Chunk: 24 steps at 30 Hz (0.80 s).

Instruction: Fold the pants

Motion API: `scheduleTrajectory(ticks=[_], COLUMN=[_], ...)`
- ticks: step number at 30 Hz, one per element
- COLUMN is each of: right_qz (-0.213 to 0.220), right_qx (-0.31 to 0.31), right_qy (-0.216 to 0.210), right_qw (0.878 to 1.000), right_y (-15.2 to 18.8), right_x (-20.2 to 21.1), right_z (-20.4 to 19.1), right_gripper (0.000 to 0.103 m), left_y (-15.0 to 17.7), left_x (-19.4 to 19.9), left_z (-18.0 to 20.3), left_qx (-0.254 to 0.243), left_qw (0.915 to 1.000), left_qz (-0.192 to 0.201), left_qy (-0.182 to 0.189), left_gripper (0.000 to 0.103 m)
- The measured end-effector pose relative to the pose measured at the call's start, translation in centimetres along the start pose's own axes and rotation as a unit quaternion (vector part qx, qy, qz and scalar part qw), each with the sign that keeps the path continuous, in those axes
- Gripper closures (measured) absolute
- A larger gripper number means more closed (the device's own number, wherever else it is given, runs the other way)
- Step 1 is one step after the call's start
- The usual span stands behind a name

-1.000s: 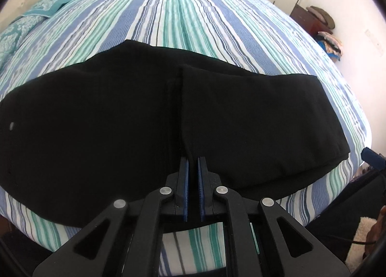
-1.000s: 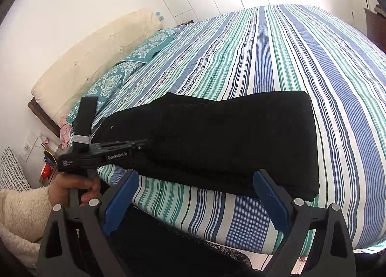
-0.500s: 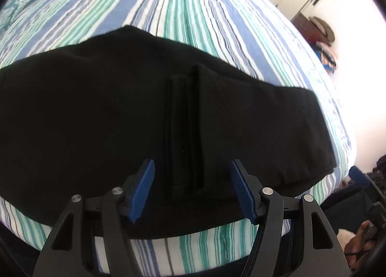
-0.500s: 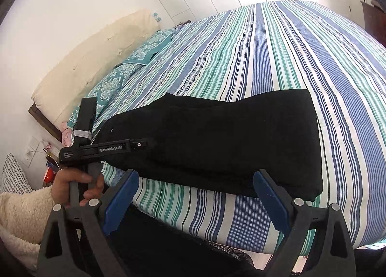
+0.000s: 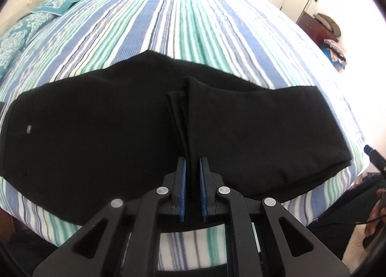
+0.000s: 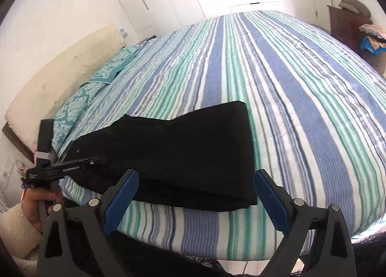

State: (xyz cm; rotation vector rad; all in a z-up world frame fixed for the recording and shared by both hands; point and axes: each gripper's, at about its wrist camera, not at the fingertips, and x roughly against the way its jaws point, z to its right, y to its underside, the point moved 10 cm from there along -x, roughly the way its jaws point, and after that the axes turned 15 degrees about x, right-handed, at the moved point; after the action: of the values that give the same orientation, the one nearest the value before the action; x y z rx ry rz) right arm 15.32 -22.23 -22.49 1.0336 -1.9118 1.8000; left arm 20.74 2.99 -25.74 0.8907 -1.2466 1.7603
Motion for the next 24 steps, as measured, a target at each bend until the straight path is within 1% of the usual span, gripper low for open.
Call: scheduleTrajectory(ticks=[3,5,7,8,9,10,11,12,13,14,16,17,18,19,20,22,23,24], right_qz=[-0.023,-0.038,-0.061,-0.08,-0.111,-0.148,-0.161,-0.152,-0.154,-0.156,-0.146,-0.135,-0.117,-0.094,-0.064,-0.004,0.015,0.023], right_qx=[-0.007,-0.007,0.015,0.038,0.064,0.085,0.085,0.068,0.058,0.062,0.08,0.082,0.081,0.079,0.076,0.079,0.088,0.101], right_qy=[0.066,0.081,0.092,0.097,0.113,0.132,0.132,0.134,0.14,0.141,0.152,0.155,0.154,0.148,0.133,0.076,0.047,0.025], right_qw=[0.998,0.996,0.994,0.991,0.985,0.976,0.974,0.977,0.976,0.976,0.974,0.975,0.978,0.981,0.986,0.994,0.995,0.994], right_y=[0.3,0.2,0.6,1.3,2.4,3.8,4.7,4.6,4.6,4.4,3.7,3.2,2.6,1.7,0.5,-1.9,-2.7,-3.3], right_x=[-0.7,-1.8,-3.3,-4.3,-5.5,-6.6,-7.2,-7.0,-6.8,-6.6,-5.9,-5.3,-4.6,-3.6,-2.7,-1.1,-0.8,-0.8], right_z=[3.0,4.2,4.4,4.1,4.2,4.6,4.8,5.3,5.8,6.0,5.8,5.7,5.3,4.6,3.9,1.1,-0.4,-1.9], right_gripper=[0.008,0.008,0.008,0.008,0.008,0.008,0.008,0.002,0.001,0.001,0.001,0.001,0.001,0.001,0.001,0.001,0.001,0.001], left_y=[0.5,0.5,0.7,0.9,1.1,1.1,1.1,1.1,1.1,1.1,0.7,0.4,0.1,-0.2,-0.7,-1.3,-1.6,-1.6], left_x=[-1.3,-1.5,-1.5,-1.5,-1.6,-1.7,-1.7,-1.7,-1.6,-1.4,-0.4,0.2,1.0,1.7,2.6,4.1,4.7,5.0], left_z=[-1.5,-1.3,-1.1,-1.0,-1.0,-1.1,-1.1,-1.1,-1.2,-1.3,-2.2,-2.7,-3.4,-4.0,-4.5,-4.4,-4.1,-3.3], left_qx=[0.017,0.013,-0.002,-0.007,-0.009,-0.01,-0.01,-0.007,-0.001,0.008,0.032,0.046,0.062,0.075,0.083,0.09,0.087,0.081], left_qw=[0.9998,0.9999,1.0,0.9999,0.9999,0.9999,0.9998,0.9999,0.9999,0.9999,0.9995,0.9987,0.9976,0.9966,0.9953,0.993,0.9921,0.9916], left_qz=[-0.009,-0.004,0.0,0.001,0.0,0.001,0.002,0.001,-0.001,-0.003,0.001,0.006,0.015,0.028,0.044,0.071,0.082,0.089], left_qy=[0.0,0.0,-0.007,-0.008,-0.007,-0.014,-0.016,-0.015,-0.011,-0.006,0.009,0.018,0.025,0.023,0.02,0.03,0.038,0.046], left_gripper=[0.094,0.094,0.093,0.092,0.089,0.084,0.081,0.074,0.067,0.063,0.052,0.049,0.048,0.049,0.049,0.049,0.049,0.048])
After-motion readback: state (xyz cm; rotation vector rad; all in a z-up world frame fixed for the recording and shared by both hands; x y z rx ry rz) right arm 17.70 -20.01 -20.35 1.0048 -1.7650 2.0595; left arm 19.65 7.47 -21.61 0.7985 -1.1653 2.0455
